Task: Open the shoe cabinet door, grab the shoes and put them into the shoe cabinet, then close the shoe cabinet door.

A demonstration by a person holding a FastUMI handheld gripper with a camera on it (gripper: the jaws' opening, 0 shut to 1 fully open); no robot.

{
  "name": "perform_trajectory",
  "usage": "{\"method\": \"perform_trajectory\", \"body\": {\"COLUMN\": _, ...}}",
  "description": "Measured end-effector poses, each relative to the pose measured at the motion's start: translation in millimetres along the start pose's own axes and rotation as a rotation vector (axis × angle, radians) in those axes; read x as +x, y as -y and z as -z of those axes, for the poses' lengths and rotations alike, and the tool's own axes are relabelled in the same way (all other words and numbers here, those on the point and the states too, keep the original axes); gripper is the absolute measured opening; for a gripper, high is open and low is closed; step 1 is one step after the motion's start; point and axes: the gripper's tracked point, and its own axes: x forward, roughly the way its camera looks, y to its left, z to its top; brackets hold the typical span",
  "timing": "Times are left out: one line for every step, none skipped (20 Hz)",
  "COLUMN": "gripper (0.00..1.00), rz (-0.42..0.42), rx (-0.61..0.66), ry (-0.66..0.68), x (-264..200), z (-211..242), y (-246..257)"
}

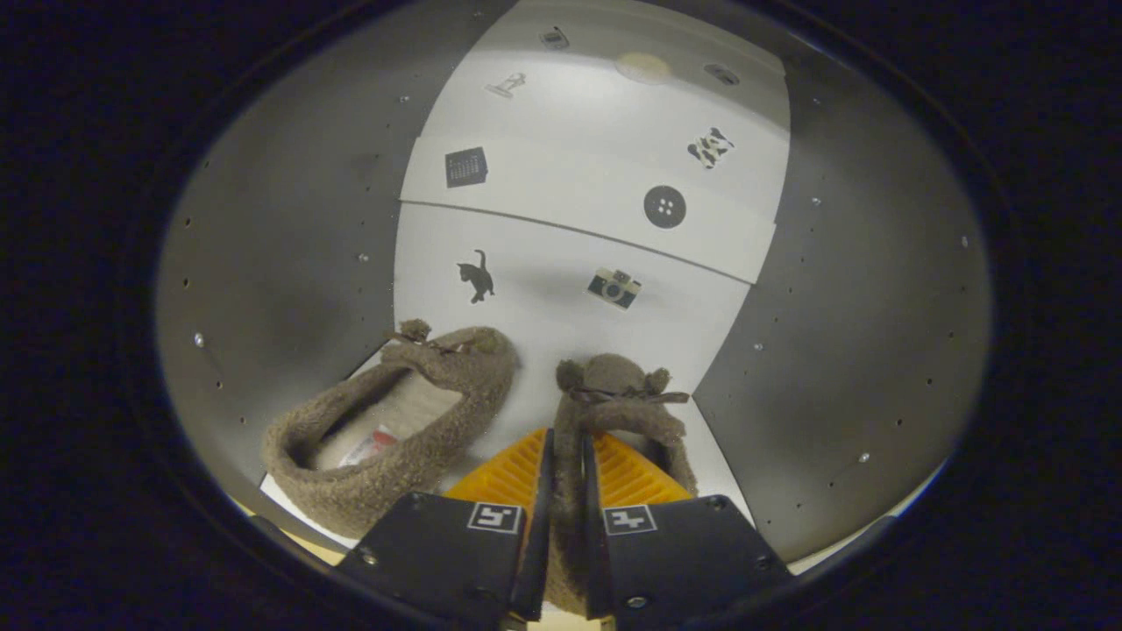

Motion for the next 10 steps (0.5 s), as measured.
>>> {"method": "perform_trajectory", "body": {"gripper": 0.23, "rz": 0.002, "rx": 0.033, "ry": -0.002, "x": -4, "z": -3, "y": 2}}
{"method": "perform_trajectory", "body": {"gripper": 0.32, "rz": 0.002, "rx": 0.061, "ry": -0.003, "x": -8, "z": -5, "y": 5}}
{"method": "perform_trajectory", "body": {"gripper": 0.40, "rz": 0.013, "rx": 0.085, "ry": 0.008, "x": -14, "z": -9, "y": 10}}
{"method": "perform_trajectory", "body": {"gripper": 0.49, "rz": 0.035, "rx": 0.093, "ry": 0.032, "x": -20, "z": -13, "y": 18}}
{"method": "perform_trajectory", "body": {"gripper": 0.50, "rz": 0.048, "rx": 0.103, "ry": 0.064, "x": -28, "z": -19, "y": 23}}
{"method": "perform_trajectory", "body": {"gripper": 0.55, "rz": 0.057, "rx": 0.107, "ry": 0.090, "x": -36, "z": -22, "y": 27}}
{"method": "perform_trajectory", "body": {"gripper": 0.65, "rz": 0.044, "rx": 0.121, "ry": 0.105, "x": -45, "z": -21, "y": 25}}
{"method": "perform_trajectory", "body": {"gripper": 0.75, "rz": 0.026, "rx": 0.139, "ry": 0.106, "x": -54, "z": -19, "y": 22}}
{"method": "perform_trajectory", "body": {"gripper": 0.77, "rz": 0.009, "rx": 0.158, "ry": 0.100, "x": -63, "z": -14, "y": 19}}
{"method": "perform_trajectory", "body": {"gripper": 0.79, "rz": -0.013, "rx": 0.170, "ry": 0.104, "x": -74, "z": -12, "y": 14}}
